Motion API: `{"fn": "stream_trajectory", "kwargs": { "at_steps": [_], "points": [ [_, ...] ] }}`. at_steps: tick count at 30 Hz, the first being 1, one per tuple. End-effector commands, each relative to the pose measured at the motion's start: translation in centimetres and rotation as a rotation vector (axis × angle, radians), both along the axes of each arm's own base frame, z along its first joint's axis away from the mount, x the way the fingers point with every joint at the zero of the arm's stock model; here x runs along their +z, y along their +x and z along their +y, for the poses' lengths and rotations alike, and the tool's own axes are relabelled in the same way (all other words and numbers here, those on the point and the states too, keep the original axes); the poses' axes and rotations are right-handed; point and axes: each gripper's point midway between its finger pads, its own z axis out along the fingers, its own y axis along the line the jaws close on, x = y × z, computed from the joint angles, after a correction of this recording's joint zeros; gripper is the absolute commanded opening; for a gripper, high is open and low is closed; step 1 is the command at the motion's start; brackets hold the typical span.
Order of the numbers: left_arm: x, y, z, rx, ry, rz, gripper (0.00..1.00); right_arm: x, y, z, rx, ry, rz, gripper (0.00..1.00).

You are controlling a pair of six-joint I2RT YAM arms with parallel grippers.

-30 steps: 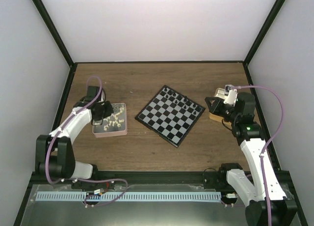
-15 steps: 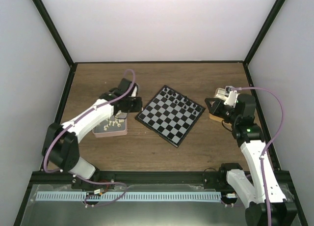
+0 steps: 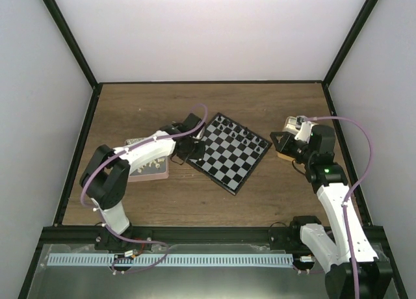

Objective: Set up the chess pieces on the board
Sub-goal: Place the chess piece on the chessboard.

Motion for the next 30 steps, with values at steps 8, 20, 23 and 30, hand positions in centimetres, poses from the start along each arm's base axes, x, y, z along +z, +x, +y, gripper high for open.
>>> {"fn": "stream_trajectory", "kwargs": {
  "at_steps": [8, 20, 23, 30],
  "points": [
    [-0.4, 0.4, -0.2, -0.010, 0.074, -0.036, 0.04, 0.4, 0.2, -0.2, -0.006, 0.005, -0.019, 0.08],
    [-0.9, 1.4, -1.0, -0.006, 0.068, -0.048, 0.04, 0.6, 0.2, -0.3, -0.012, 0.006, -0.020, 0.08],
    [-0.4, 1.3, -2.2, -0.027, 0.010, -0.038, 0.05, 0.6, 0.3, -0.3, -0.014, 0.006, -0.020, 0.08],
    [-1.1, 1.5, -2.1, -0.032, 0.035, -0.031, 0.05, 0.6, 0.3, -0.3, -0.017, 0.007, -0.019, 0.08]
  ]
}}
